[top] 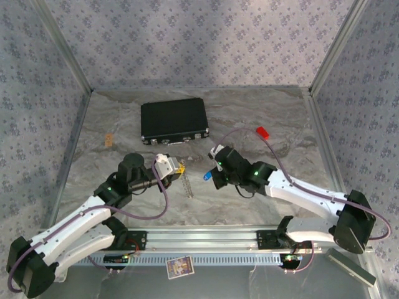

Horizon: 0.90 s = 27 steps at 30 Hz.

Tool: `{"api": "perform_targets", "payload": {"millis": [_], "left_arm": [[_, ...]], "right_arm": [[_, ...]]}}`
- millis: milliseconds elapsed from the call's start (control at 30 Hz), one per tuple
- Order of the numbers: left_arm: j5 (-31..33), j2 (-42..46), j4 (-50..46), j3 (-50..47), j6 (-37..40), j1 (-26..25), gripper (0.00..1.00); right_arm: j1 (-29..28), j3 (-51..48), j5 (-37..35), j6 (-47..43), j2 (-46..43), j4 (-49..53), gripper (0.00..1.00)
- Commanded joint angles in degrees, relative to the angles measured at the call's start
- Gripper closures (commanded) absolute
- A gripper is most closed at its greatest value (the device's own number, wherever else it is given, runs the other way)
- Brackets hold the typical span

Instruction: Put the keys on the keyring

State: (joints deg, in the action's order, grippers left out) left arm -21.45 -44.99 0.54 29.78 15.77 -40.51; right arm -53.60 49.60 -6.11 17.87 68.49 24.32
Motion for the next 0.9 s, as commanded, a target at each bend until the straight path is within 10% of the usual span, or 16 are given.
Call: {"api": "perform_targets", "payload": {"millis": [0, 333, 867], "left_arm": [[-2.11, -0.49, 0.02, 3.48, -0.99, -0.18, 1.0], [-2.82, -3.98, 3.18, 3.5, -4.65, -0.14, 1.0], [0.36, -7.31, 3.82, 4.23, -6.2, -0.27, 1.0]], "right_arm": [[0.32, -1.23, -2.7, -1.14, -1.77, -4.04, 1.0], [-3.33, 10.74, -15.71, 4.73, 9.55, 1.01, 1.0], [-5.17, 5.89, 6.92, 3.61, 2.19, -12.92, 1.0]]}}
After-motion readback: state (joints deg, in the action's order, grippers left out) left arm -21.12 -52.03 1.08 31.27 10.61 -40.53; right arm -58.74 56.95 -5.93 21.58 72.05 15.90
